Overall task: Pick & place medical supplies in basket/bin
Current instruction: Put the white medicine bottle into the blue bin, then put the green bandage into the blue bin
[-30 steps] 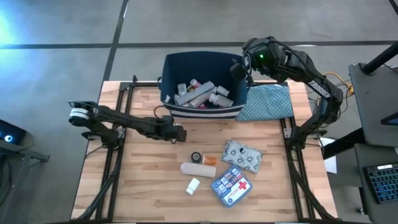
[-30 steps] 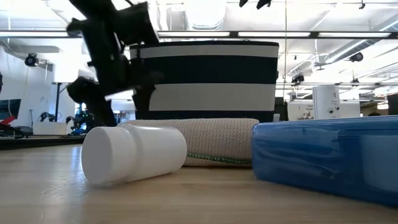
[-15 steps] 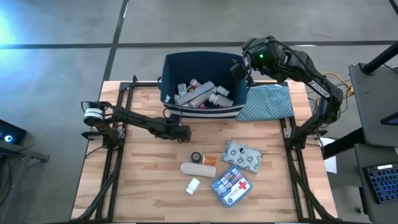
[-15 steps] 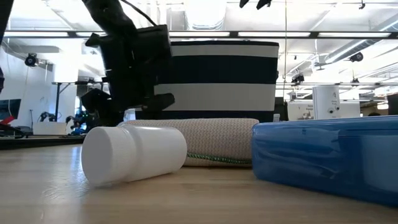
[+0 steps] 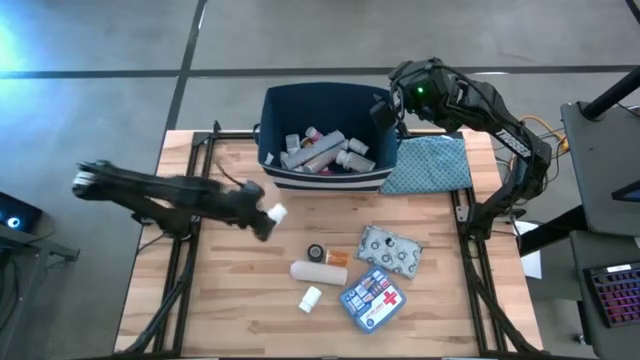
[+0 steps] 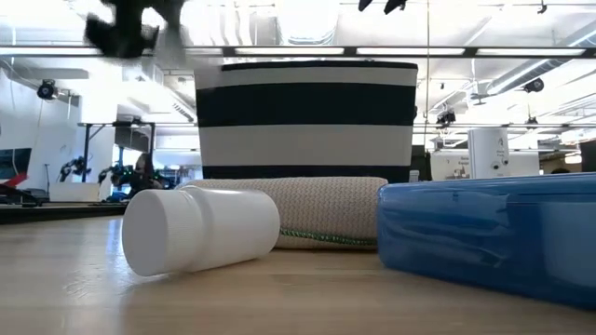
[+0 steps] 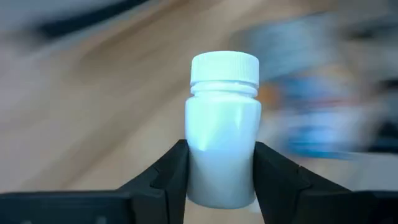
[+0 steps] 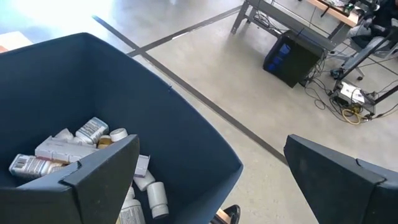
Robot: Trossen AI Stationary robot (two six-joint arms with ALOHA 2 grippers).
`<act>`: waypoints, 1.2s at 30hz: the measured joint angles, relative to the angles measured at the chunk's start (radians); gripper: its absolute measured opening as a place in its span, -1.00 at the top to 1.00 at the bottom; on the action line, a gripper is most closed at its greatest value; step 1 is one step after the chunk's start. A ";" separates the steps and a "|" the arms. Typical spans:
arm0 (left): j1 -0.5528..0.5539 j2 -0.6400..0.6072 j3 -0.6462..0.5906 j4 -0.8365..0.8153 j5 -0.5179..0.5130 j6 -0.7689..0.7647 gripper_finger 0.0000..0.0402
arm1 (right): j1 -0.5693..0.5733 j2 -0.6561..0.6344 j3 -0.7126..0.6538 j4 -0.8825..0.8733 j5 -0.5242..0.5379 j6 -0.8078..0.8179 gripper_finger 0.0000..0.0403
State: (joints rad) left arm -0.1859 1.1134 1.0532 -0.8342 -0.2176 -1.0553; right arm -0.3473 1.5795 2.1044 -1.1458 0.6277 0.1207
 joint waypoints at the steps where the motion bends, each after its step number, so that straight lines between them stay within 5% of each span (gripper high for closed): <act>1: -0.019 -0.059 0.009 0.085 -0.001 0.052 0.36 | 0.000 0.000 0.000 0.002 0.000 0.000 -0.93; 9: 0.062 -0.323 -0.041 0.776 -0.382 0.755 0.25 | 0.000 0.000 0.000 0.040 0.000 -0.005 -0.93; 12: 0.219 -0.297 -0.044 0.792 -0.363 0.819 0.24 | 0.000 0.000 0.000 0.043 0.000 0.000 -0.93; 15: 0.377 -0.196 -0.049 0.769 -0.232 0.760 0.23 | 0.000 0.001 0.000 0.043 0.000 0.003 -0.93; 19: 0.459 -0.004 -0.027 0.759 -0.173 0.743 0.12 | 0.000 0.001 0.000 0.041 0.001 0.008 -0.93; 23: 0.490 0.118 0.116 0.585 -0.178 0.739 -0.13 | 0.000 0.001 0.000 0.003 0.001 0.010 -0.93; 29: 0.439 0.179 0.465 0.039 -0.178 0.763 -0.36 | 0.002 0.001 0.000 -0.132 -0.015 0.040 -0.93; 36: 0.256 0.154 0.671 -0.269 -0.179 0.759 -0.39 | 0.025 0.000 -0.010 -0.372 -0.402 0.086 -0.93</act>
State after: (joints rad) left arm 0.0701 1.2671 1.7242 -1.1037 -0.3970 -0.2963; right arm -0.3220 1.5799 2.0945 -1.5179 0.2257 0.2068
